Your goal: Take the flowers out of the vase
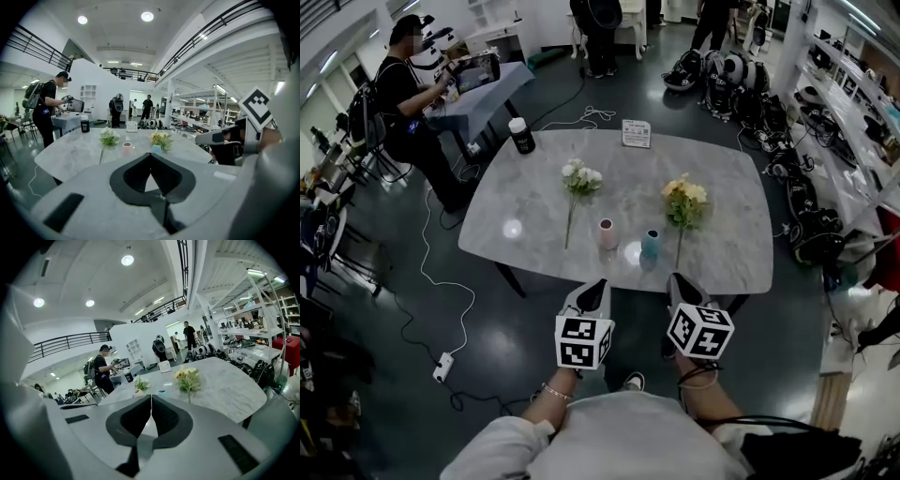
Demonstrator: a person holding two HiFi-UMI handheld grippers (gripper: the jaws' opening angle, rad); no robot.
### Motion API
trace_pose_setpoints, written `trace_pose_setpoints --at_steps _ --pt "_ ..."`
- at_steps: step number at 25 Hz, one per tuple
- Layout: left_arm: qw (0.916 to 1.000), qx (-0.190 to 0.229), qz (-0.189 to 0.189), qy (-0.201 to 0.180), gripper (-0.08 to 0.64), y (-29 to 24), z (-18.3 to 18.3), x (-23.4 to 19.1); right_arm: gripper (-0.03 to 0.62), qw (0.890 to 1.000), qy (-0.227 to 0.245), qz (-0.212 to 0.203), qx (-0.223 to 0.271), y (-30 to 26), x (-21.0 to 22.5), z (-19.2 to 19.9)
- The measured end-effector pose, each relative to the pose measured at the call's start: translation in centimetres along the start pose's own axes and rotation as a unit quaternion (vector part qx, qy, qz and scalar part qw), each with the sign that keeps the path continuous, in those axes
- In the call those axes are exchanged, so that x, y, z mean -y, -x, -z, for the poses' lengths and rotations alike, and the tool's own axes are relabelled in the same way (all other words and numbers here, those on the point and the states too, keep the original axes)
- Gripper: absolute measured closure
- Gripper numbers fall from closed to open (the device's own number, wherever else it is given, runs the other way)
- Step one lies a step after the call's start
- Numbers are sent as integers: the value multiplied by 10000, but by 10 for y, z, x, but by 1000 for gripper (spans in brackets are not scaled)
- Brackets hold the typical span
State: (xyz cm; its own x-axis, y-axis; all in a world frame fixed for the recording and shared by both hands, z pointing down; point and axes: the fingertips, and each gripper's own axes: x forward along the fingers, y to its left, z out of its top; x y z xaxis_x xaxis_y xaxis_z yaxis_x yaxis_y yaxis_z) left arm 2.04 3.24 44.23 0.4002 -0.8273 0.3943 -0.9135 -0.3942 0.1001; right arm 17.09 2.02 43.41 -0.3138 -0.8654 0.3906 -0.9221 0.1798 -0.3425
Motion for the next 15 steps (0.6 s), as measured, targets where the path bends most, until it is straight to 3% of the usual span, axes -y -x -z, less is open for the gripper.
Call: trace_pose_setpoints --at_steps 8,15 --pt "9998 20 171 -63 551 17 2 20 581 9999 86 -133 4 5 -25 11" --pt "9990 84 419 -150 551 20 -6 4 581 9999 108 48 47 -3 -47 16"
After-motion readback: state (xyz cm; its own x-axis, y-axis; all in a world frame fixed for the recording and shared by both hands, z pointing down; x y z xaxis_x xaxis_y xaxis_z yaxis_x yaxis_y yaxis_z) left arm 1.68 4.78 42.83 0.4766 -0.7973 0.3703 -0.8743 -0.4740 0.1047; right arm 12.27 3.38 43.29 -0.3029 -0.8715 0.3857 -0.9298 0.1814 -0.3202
